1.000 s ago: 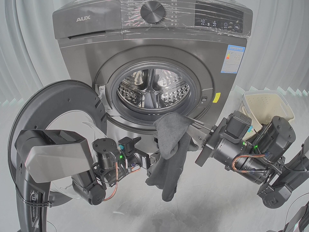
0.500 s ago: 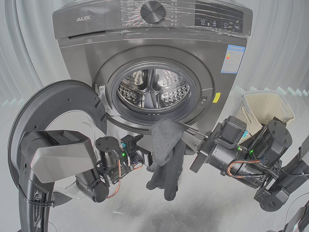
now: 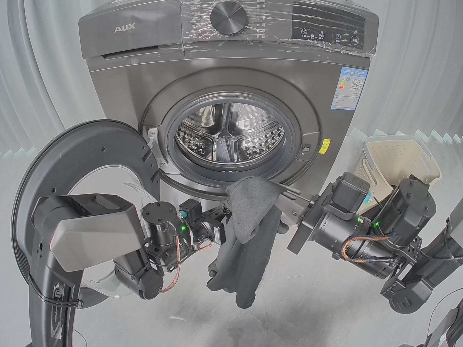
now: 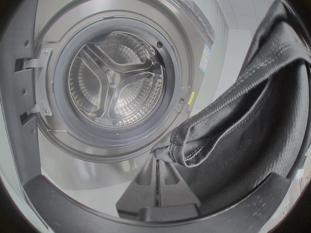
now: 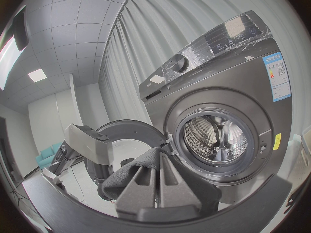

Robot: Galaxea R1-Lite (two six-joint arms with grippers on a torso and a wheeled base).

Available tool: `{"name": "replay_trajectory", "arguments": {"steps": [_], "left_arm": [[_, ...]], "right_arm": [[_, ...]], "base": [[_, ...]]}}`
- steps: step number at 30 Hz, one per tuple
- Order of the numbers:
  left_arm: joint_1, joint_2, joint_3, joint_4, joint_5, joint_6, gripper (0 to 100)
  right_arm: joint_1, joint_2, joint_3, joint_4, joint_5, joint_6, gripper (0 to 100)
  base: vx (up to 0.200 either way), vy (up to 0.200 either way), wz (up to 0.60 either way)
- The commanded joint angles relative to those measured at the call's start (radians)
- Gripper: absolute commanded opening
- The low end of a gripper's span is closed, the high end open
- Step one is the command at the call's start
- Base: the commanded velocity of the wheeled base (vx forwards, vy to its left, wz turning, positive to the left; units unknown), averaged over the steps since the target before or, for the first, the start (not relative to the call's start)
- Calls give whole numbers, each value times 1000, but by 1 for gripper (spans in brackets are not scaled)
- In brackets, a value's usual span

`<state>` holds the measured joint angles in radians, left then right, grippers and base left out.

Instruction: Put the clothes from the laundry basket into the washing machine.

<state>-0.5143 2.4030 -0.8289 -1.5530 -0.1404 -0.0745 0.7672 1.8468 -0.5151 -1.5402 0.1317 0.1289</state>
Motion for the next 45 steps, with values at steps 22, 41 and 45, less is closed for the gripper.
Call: {"name": "replay_trajectory", "arguments": {"steps": [22, 41, 45], "left_arm": [[-41, -146, 241, -1, -2, -1, 0], [-79, -56, 202, -1, 7, 2, 100], [-73, -33, 171, -2, 9, 2, 100]], "right_arm": [[-154, 51, -74, 3, 71, 55, 0], [-115, 58, -146, 12, 65, 60, 0], [-111, 57, -146, 14, 65, 60, 0]], "base": [[0, 0, 0], [0, 0, 0], [0, 0, 0]]}}
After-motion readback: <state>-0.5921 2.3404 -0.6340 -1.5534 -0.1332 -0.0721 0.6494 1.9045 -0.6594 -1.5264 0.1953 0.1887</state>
